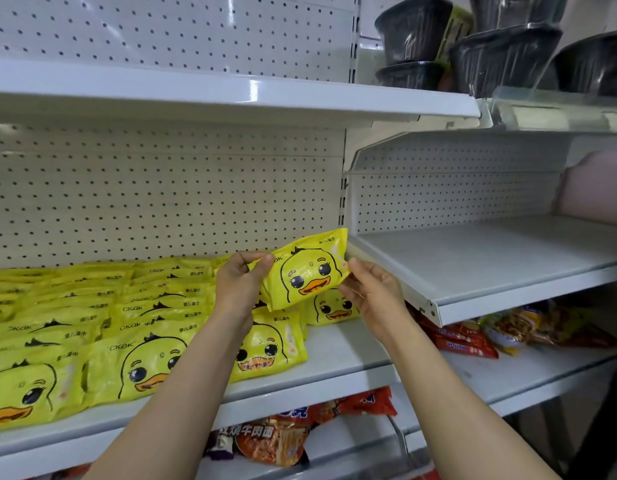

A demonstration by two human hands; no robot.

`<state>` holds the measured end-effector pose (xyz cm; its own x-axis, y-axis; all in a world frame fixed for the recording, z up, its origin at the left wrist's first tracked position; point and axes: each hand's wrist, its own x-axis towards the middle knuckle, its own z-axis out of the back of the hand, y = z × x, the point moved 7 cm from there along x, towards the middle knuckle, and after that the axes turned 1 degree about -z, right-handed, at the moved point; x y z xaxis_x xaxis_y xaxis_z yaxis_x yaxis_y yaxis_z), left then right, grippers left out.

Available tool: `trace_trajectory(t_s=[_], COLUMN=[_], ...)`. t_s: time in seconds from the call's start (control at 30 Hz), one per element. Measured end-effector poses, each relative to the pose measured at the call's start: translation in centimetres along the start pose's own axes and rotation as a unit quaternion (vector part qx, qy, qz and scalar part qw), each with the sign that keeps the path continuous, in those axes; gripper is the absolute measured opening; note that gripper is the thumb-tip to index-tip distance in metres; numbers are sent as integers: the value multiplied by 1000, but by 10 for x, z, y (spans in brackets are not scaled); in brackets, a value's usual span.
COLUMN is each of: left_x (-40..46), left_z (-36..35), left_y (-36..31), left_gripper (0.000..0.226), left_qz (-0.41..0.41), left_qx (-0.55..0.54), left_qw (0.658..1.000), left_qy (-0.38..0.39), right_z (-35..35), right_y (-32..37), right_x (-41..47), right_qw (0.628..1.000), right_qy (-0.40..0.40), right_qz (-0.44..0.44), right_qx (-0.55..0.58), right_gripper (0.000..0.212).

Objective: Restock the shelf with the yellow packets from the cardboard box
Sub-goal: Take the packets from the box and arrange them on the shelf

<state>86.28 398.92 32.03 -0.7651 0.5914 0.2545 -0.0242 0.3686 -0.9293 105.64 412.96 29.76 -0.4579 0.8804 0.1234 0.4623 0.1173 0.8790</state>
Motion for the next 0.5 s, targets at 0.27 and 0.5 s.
trace_trajectory(t_s=[0.27, 0.5], left_x=[4, 0], left_z=[-18, -49], left_y=[-5, -18], left_gripper=[8, 10], left_qz=[-9, -48], left_qx=[13, 112], left_qw=[1000, 991], left_qy=[-6, 60], right_z=[14, 16], right_y=[8, 44], right_x=[19, 22], right_qw=[996, 986], right_qy=[-23, 65], right_qz=[-70, 13], right_qx=[57, -155], right_gripper=[19, 31])
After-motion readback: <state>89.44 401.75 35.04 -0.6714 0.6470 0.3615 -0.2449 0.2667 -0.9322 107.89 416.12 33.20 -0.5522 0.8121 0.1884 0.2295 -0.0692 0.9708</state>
